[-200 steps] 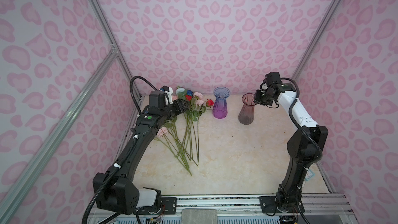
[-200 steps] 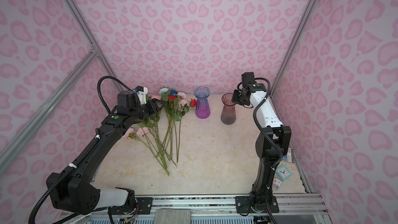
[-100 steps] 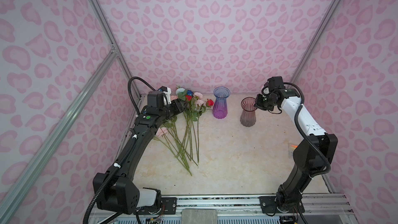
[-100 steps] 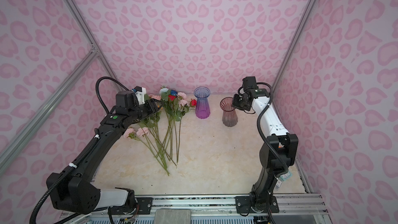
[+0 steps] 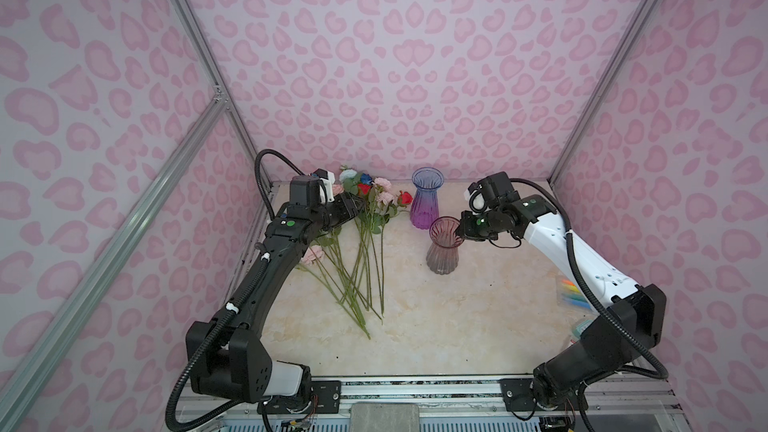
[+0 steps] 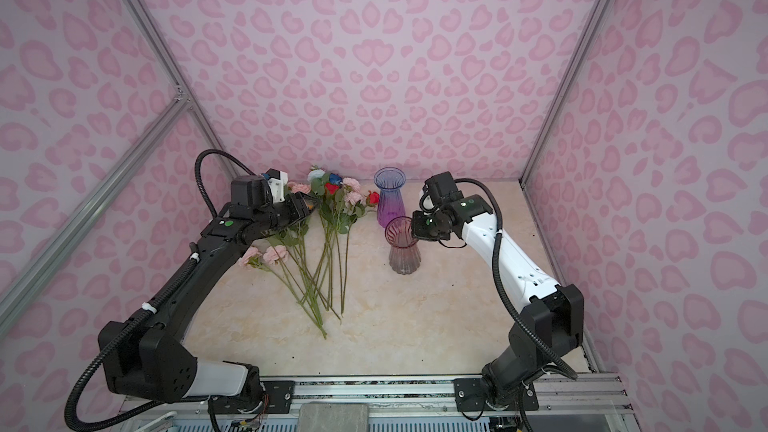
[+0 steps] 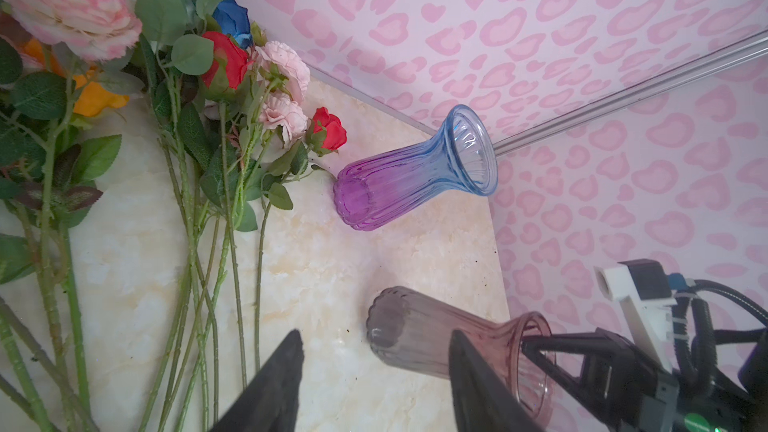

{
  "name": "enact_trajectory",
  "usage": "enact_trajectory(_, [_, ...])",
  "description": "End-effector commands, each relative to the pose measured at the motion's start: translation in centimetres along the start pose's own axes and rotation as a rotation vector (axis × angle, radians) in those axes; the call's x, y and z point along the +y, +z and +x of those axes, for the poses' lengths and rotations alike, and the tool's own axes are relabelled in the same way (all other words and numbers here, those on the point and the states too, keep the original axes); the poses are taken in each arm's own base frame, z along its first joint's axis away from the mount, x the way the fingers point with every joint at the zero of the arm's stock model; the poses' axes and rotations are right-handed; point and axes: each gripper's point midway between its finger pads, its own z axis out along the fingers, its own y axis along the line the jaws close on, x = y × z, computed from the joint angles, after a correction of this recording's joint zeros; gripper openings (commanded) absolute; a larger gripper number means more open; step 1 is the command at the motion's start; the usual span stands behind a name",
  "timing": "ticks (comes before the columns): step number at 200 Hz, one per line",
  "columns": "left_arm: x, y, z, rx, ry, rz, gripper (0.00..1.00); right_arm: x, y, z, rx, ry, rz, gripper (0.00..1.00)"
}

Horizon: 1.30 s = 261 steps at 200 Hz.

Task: Arrange the flowers into the vase
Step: 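Drag the pink vase nearer with the right gripper while the left gripper hovers over stems, then release the pink vase with the right gripper while the left gripper lowers onto stems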

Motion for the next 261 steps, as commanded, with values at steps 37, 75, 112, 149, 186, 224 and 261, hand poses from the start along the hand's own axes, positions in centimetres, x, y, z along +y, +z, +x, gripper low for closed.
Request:
enact_trajectory(37, [-0.5, 1.0, 0.5, 0.028, 0.013, 0.023, 0.57, 1.4, 1.0, 2.1, 0.049, 0.0, -0.026, 0.0])
enact_trajectory(75, [-0.1, 1.4, 0.9, 0.045, 0.02, 0.002, 0.57, 0.6, 1.6, 2.0, 0.07, -0.003, 0.003, 0.12])
enact_trajectory(112, [0.2, 1.7, 1.0, 0.055, 0.024, -0.006, 0.57, 0.6, 1.6, 1.7, 0.072, -0.001, 0.003, 0.29])
enact_trajectory(149, [1.1, 2.3, 1.4, 0.067, 0.036, -0.052, 0.57, 1.4, -0.2, 0.3, 0.009, -0.022, -0.008, 0.33])
enact_trajectory(186, [2.4, 4.5, 3.7, 0.155, 0.08, -0.146, 0.52, 2.0, -3.4, -0.6, -0.08, -0.083, -0.011, 0.38])
enact_trajectory(224, [5.5, 7.4, 6.3, 0.228, 0.165, -0.365, 0.43, 2.4, -7.7, -2.1, -0.253, -0.15, -0.006, 0.36])
enact_trajectory(261, [7.5, 10.1, 8.9, 0.253, 0.211, -0.534, 0.37, 2.6, -9.0, -0.4, -0.384, -0.154, -0.129, 0.37])
